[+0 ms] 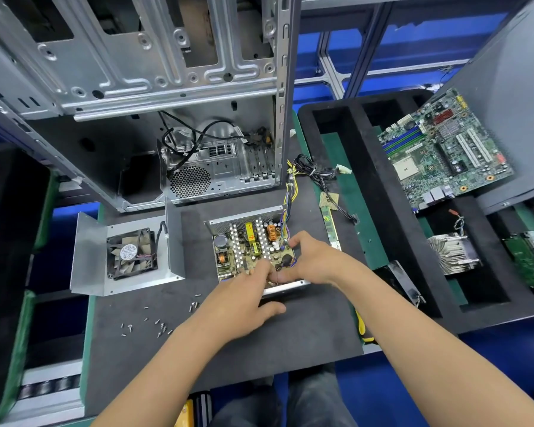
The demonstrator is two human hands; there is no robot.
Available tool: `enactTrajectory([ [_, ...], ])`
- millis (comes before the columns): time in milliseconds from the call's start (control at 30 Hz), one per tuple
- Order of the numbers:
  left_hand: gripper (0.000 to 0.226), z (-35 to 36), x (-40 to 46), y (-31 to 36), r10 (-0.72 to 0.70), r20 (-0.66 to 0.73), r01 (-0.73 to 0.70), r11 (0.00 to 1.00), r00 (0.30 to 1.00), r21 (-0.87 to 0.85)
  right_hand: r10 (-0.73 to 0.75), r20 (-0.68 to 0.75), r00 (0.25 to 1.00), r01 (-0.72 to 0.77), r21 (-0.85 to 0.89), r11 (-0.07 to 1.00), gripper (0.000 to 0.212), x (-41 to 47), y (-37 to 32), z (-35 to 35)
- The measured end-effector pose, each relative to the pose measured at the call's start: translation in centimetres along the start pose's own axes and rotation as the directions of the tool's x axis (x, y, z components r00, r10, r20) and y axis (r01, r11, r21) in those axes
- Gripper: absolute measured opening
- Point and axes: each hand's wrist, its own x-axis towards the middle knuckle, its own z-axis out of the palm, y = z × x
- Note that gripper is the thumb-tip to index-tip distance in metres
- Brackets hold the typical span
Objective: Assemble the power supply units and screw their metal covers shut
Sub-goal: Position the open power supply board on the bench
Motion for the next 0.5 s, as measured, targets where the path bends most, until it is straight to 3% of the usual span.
enactTrajectory([
  [333,0.031,0.4,0.6,0.1,-0.007,-0.001,0.007,0.997,1.000,0.080,-0.002,0.113,0.994,0.017,-0.127,0.992,0.082,-0.9,-1.2,-1.5],
  [500,0.026,0.2,0.9,0.2,0.002,0.037,-0.005,0.996,0.999,0.084,-0.014,0.137,0.991,0.054,-0.292,0.955,0.080,-1.1,-2.2,-1.5],
])
